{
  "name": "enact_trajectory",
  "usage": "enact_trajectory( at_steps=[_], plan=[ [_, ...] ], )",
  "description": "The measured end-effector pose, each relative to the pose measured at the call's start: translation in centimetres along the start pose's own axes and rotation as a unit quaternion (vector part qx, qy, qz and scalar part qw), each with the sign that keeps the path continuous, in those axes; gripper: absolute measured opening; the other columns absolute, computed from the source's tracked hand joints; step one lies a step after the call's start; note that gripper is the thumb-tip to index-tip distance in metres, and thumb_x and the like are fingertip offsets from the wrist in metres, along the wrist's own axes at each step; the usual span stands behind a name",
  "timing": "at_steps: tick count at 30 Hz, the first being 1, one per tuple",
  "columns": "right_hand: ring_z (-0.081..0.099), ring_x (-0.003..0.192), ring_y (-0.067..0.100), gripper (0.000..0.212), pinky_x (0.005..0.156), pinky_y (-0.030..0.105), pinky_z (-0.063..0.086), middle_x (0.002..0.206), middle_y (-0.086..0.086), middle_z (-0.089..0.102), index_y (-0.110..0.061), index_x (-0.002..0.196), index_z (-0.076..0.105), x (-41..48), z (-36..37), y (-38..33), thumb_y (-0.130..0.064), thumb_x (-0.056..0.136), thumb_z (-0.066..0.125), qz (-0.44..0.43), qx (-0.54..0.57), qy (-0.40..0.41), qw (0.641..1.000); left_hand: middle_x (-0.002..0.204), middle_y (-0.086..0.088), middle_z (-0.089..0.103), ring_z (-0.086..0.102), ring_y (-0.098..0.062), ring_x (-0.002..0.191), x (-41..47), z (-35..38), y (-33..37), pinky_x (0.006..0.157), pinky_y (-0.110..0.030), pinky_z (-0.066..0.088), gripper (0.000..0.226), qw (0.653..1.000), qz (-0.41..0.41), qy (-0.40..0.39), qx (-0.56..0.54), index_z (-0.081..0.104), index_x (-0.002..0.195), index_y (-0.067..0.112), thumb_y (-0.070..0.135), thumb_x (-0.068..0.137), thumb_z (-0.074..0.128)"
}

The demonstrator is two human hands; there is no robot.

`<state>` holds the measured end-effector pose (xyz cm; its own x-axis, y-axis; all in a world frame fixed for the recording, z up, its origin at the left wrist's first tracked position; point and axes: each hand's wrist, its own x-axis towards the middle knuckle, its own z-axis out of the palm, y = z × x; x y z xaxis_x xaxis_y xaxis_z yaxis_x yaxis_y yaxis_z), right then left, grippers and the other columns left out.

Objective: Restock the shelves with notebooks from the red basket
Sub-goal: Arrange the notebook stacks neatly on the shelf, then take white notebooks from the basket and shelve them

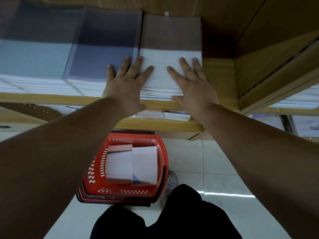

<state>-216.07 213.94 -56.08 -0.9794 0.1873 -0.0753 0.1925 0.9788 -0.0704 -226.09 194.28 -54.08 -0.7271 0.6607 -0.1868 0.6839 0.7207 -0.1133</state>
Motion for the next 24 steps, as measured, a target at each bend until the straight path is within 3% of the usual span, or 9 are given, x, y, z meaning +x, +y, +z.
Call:
enact_trajectory(
  at_steps=[4, 9, 13, 15, 19, 24],
  plan=[
    [-0.016, 0.155, 0.027, 0.089, 0.122, 0.053, 0.026, 0.170, -0.005, -0.012, -0.046, 0.158, -0.005, 0.0, -0.4, 0.0, -0.048, 0.097, 0.059, 0.010, -0.004, -0.018, 1.000, 0.169, 0.005, -0.014, -0.011, -0.025, 0.156, -1.6, -0.8, -0.6, 0.124, -0.060, 0.004, 0.109, 0.997, 0.004, -0.013, -0.070, -0.003, 0.160, 0.037, 0.059, 0.084, 0.070],
    [-0.014, 0.155, 0.032, 0.100, 0.120, 0.065, -0.001, 0.171, 0.004, -0.010, -0.040, 0.159, -0.004, -0.7, -1.1, -1.7, -0.070, 0.087, 0.057, 0.014, -0.089, 0.003, 0.996, 0.171, 0.000, 0.001, 0.002, -0.025, 0.157, -6.8, 0.3, -2.3, 0.124, -0.056, 0.007, 0.102, 0.985, -0.036, 0.052, -0.162, 0.015, 0.160, 0.036, 0.059, 0.080, 0.074],
    [0.001, 0.157, 0.034, 0.086, 0.122, 0.062, 0.010, 0.170, 0.011, 0.007, -0.032, 0.160, 0.019, -5.3, 0.4, -7.4, -0.056, 0.090, 0.062, -0.077, 0.004, 0.107, 0.991, 0.167, -0.013, 0.021, 0.020, -0.037, 0.152, -12.7, 4.3, -4.2, 0.120, -0.060, 0.022, 0.091, 0.955, -0.113, 0.140, -0.236, 0.037, 0.154, 0.026, 0.048, 0.078, 0.079],
    [0.011, 0.156, 0.034, 0.080, 0.121, 0.060, 0.016, 0.168, 0.012, 0.017, -0.030, 0.157, 0.031, -7.7, 3.0, -10.9, -0.048, 0.088, 0.066, -0.120, 0.068, 0.104, 0.985, 0.161, -0.019, 0.031, 0.031, -0.044, 0.145, -15.7, 7.4, -5.1, 0.115, -0.062, 0.031, 0.087, 0.944, -0.153, 0.141, -0.255, 0.043, 0.151, 0.022, 0.045, 0.077, 0.081],
    [0.003, 0.156, 0.028, 0.077, 0.124, 0.052, 0.012, 0.170, 0.006, 0.005, -0.034, 0.157, 0.028, -9.8, 9.9, -15.7, -0.048, 0.091, 0.064, -0.129, 0.076, -0.073, 0.986, 0.160, -0.018, 0.031, 0.036, -0.045, 0.140, -21.0, 15.5, -6.4, 0.110, -0.061, 0.038, 0.089, 0.942, -0.210, 0.021, -0.260, 0.039, 0.152, 0.027, 0.049, 0.076, 0.079],
    [0.007, 0.155, 0.026, 0.072, 0.125, 0.046, 0.017, 0.169, 0.000, 0.002, -0.040, 0.156, 0.025, -9.4, 20.9, -17.7, -0.051, 0.094, 0.059, -0.090, 0.097, -0.245, 0.960, 0.165, -0.008, 0.018, 0.023, -0.038, 0.148, -24.3, 26.2, -5.7, 0.119, -0.056, 0.029, 0.096, 0.884, -0.306, -0.168, -0.310, 0.014, 0.158, 0.039, 0.062, 0.081, 0.068]
  ],
)
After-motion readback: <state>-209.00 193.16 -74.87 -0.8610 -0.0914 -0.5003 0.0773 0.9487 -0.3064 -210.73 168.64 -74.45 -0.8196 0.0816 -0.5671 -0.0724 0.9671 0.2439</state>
